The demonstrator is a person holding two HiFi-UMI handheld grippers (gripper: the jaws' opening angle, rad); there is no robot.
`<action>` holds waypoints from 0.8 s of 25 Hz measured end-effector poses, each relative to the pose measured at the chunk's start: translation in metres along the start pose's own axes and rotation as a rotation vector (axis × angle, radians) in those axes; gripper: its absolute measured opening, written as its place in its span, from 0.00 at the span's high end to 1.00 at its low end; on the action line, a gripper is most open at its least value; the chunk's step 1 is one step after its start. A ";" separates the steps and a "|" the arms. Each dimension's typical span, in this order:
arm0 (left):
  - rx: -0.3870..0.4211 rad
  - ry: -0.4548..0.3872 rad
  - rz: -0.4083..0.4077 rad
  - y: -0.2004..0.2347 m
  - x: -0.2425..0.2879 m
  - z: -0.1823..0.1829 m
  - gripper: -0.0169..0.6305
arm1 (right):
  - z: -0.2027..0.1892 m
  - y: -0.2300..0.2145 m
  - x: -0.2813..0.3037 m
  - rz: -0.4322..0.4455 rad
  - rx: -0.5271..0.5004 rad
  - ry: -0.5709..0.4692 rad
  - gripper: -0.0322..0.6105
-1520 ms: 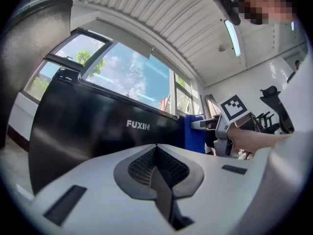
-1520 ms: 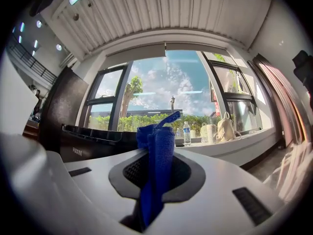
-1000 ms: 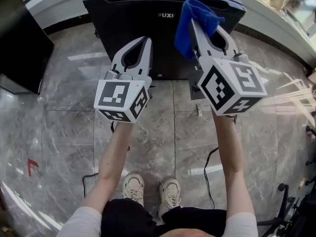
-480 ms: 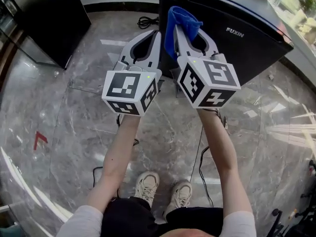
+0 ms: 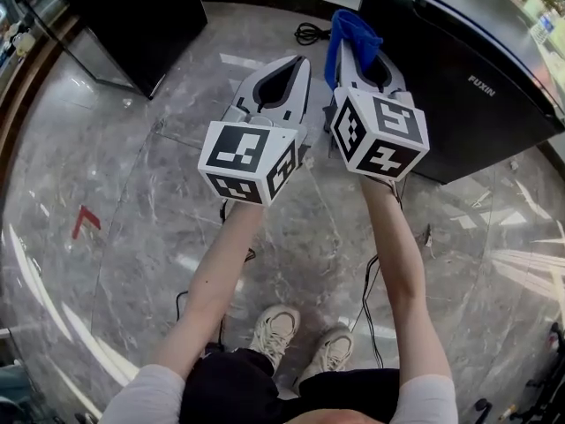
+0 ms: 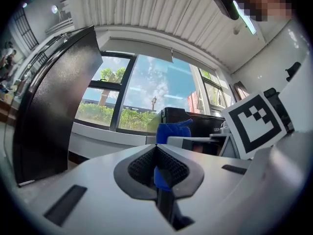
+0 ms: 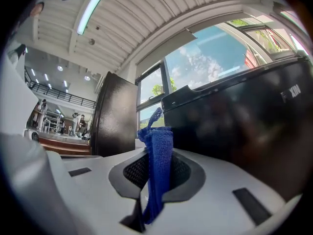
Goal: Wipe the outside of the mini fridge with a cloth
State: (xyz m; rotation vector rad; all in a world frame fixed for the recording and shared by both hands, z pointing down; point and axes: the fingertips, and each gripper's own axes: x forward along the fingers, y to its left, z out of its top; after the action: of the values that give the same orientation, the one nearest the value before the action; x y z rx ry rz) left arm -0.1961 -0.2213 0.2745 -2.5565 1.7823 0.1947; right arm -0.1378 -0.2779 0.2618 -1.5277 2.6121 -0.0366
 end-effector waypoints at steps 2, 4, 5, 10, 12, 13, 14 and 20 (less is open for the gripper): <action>-0.001 -0.006 -0.003 -0.003 0.002 0.002 0.97 | 0.001 -0.005 0.002 -0.011 -0.005 0.001 0.85; 0.006 -0.008 -0.010 -0.009 0.005 0.004 0.97 | 0.002 -0.011 0.001 -0.021 -0.004 0.002 0.85; 0.006 -0.009 -0.017 -0.013 0.006 0.004 0.97 | 0.002 -0.014 -0.001 -0.025 -0.005 0.001 0.85; 0.002 -0.023 -0.047 -0.031 0.008 0.004 0.97 | 0.007 -0.026 -0.015 -0.043 -0.029 -0.015 0.85; -0.002 -0.026 -0.054 -0.037 0.009 0.004 0.97 | 0.010 -0.032 -0.022 -0.052 -0.028 -0.020 0.85; -0.004 -0.027 -0.058 -0.040 0.010 0.004 0.97 | 0.011 -0.036 -0.026 -0.058 -0.034 -0.023 0.85; -0.005 -0.029 -0.062 -0.044 0.011 0.004 0.97 | 0.012 -0.040 -0.030 -0.066 -0.044 -0.027 0.85; -0.013 -0.048 -0.092 -0.071 0.019 0.007 0.97 | 0.015 -0.067 -0.054 -0.097 -0.075 -0.016 0.85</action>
State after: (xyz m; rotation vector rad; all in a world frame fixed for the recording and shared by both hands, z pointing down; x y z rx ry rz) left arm -0.1240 -0.2136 0.2611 -2.6128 1.6485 0.2641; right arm -0.0513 -0.2635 0.2565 -1.6704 2.5525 0.0654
